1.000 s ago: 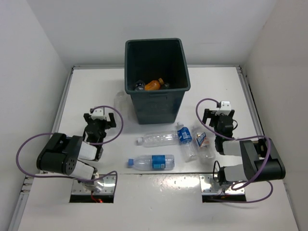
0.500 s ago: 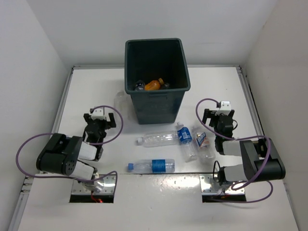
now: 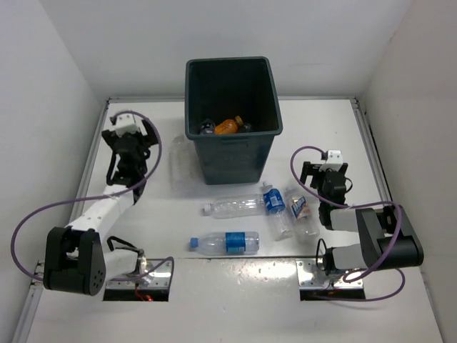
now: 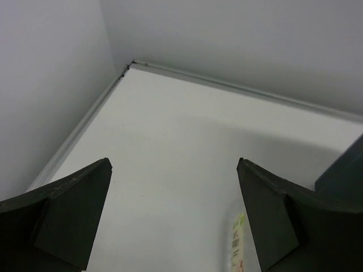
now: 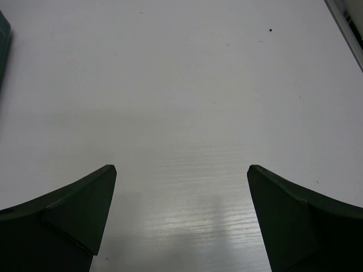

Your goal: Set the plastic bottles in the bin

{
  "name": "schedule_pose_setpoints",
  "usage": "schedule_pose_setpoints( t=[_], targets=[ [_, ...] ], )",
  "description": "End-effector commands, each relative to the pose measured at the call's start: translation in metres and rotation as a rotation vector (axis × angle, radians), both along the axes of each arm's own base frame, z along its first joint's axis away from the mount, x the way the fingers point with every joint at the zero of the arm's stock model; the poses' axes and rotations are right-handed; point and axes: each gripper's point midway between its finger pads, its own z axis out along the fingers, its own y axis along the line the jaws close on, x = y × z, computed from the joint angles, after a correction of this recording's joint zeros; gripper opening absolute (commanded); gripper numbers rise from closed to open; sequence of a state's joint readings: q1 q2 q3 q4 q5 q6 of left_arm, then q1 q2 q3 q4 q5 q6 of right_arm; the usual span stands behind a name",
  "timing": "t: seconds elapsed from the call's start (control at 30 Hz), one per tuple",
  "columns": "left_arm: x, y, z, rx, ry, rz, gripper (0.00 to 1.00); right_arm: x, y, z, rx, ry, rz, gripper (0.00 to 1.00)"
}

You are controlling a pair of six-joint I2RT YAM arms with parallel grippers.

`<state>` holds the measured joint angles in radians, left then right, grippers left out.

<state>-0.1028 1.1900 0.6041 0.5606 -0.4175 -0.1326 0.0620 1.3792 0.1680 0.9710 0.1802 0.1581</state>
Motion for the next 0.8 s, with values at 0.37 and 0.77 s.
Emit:
schedule_pose_setpoints(
  t=[0.37, 0.77],
  targets=[
    [0.017, -0.074, -0.051, -0.299, 0.128, -0.341, 1.0, 0.011, 0.003, 0.023, 0.015, -0.084, 0.006, 1.0],
    [0.03, -0.114, -0.11, -0.263, 0.304, -0.37, 1.0, 0.011, 0.003, 0.023, 0.015, -0.084, 0.006, 1.0]
  ],
)
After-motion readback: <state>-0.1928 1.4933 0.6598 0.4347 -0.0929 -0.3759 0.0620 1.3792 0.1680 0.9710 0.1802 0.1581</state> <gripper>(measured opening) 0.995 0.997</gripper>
